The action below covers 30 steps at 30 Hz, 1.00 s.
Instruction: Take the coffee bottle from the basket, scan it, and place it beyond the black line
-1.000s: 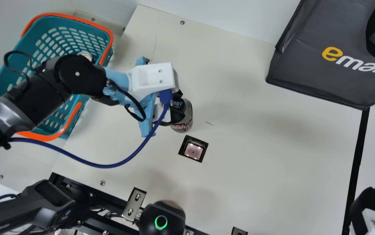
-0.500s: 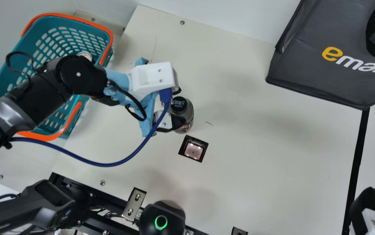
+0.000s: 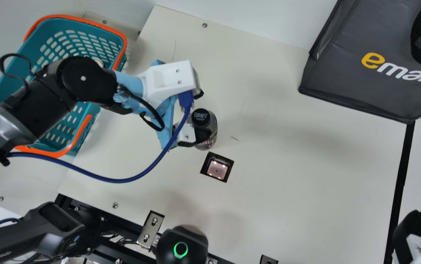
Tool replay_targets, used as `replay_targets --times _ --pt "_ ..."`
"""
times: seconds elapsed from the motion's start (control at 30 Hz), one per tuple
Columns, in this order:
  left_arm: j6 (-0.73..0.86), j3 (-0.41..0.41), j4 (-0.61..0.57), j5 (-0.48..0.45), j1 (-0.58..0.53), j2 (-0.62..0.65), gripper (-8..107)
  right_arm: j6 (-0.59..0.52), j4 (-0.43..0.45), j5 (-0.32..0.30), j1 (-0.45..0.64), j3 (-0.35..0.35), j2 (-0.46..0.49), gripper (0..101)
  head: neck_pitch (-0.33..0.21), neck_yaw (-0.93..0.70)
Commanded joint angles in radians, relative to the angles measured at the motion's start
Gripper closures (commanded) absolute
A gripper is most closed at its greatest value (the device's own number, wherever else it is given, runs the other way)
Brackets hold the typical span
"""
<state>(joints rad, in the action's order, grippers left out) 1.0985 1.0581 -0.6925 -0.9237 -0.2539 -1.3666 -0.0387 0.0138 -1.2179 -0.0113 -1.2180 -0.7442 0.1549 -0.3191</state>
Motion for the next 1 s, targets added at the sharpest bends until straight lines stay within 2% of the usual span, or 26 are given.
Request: replay_targets --times 0.0,0.53,0.97 --pt "-0.021 0.006 0.008 0.002 0.002 0.006 9 0.000 0.000 0.000 0.000 0.000 0.000 10 -0.017 -0.002" --pt "-0.208 0.023 0.121 0.039 0.035 0.105 9 0.000 0.000 0.000 0.000 0.000 0.000 10 -0.017 -0.002" --pt "-0.380 -0.013 0.260 0.085 0.123 0.209 9 0.000 0.000 -0.001 0.000 0.000 0.000 10 -0.017 -0.002"
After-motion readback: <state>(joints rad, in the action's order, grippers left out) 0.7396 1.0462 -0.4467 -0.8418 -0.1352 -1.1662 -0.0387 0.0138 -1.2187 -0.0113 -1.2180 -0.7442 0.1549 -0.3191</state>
